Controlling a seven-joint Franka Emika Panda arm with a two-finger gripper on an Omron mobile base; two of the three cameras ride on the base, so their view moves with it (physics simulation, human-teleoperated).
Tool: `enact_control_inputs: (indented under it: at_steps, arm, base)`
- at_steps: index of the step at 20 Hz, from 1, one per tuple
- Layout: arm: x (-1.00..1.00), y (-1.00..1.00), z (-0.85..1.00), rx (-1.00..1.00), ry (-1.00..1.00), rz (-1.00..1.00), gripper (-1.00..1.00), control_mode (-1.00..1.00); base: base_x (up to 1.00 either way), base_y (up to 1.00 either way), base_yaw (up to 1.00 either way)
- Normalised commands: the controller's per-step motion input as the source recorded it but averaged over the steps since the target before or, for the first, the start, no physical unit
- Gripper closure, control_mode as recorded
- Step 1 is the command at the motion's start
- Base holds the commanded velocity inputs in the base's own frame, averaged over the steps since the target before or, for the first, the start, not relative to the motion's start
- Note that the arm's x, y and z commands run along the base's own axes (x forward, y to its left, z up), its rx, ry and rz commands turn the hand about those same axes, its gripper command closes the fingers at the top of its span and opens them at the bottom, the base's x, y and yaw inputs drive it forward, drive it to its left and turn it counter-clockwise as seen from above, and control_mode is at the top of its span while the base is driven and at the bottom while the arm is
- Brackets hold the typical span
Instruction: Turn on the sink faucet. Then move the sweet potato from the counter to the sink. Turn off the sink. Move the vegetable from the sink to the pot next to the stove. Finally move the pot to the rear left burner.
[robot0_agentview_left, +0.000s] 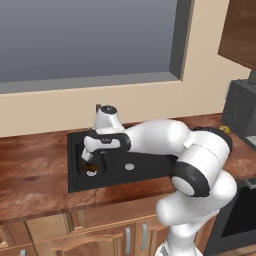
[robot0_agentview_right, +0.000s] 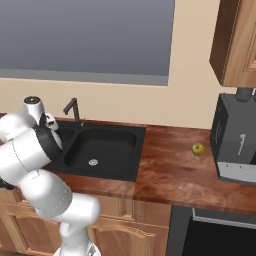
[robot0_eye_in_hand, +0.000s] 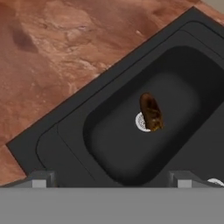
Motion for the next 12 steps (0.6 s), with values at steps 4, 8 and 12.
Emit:
enact_control_inputs:
  at_steps: [4,8,12]
  arm:
    - [0.25,0.00,-0.27,0.00,0.00,-0.04,-1.00,-1.00]
    - [0.30,0.00,-0.25,0.00,0.01,-0.03,-1.00,-1.00]
    - [0.28,0.00,-0.33,0.00,0.01,-0.03,-1.00,-1.00]
  base:
    - [0.00,0.00,0.00]
    - [0.00,0.00,0.00]
    - [0.00,0.00,0.00]
